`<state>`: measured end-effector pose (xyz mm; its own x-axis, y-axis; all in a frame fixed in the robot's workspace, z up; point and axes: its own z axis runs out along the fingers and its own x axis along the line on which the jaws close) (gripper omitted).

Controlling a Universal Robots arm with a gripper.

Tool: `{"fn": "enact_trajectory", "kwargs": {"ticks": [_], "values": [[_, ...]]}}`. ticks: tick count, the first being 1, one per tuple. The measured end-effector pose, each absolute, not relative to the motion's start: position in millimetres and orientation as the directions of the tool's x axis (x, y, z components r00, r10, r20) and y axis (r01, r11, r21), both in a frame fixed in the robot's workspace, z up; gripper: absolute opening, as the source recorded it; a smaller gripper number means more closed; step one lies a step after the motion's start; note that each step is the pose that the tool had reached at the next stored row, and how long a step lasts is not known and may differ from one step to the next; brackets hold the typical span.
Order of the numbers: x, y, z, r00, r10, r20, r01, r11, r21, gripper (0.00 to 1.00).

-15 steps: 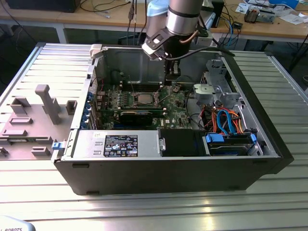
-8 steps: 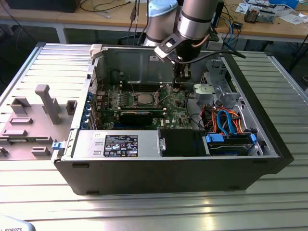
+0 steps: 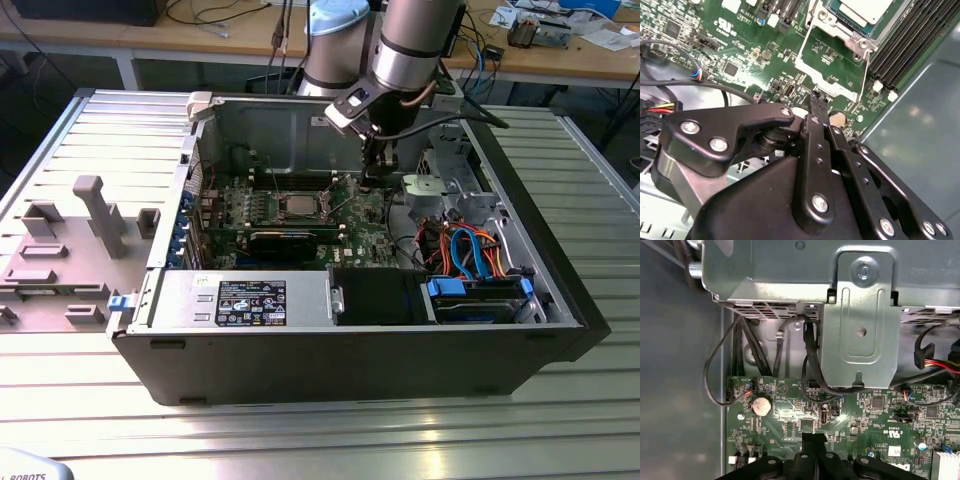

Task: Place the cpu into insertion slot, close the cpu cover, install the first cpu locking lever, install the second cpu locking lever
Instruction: 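Close the cpu cover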

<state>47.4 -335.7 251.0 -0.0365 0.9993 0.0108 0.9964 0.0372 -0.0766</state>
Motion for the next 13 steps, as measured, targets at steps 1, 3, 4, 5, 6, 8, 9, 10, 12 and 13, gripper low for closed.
{"fn": "enact_trajectory", "kwargs": {"ticks": [1,3,4,5,6,8,9,10,12,13], "values": [[43,-335,250,-0.037,0.999,0.011,0.996,0.037,-0.077,0.11],[37,-335,250,-0.036,0.999,0.011,0.996,0.037,-0.076,0.11],[31,-335,250,-0.037,0.999,0.011,0.996,0.037,-0.075,0.11],[26,-335,250,-0.037,0.999,0.011,0.997,0.037,-0.074,0.11],[21,-335,250,-0.037,0.999,0.011,0.997,0.037,-0.073,0.11],[12,-335,250,-0.037,0.999,0.011,0.997,0.037,-0.072,0.11],[6,-335,250,-0.037,0.999,0.011,0.997,0.037,-0.071,0.11],[0,-335,250,-0.037,0.999,0.011,0.997,0.037,-0.071,0.11],[-8,-335,249,-0.037,0.999,0.011,0.997,0.037,-0.071,0.11],[-12,-335,248,-0.037,0.999,0.011,0.997,0.037,-0.071,0.11]]}}
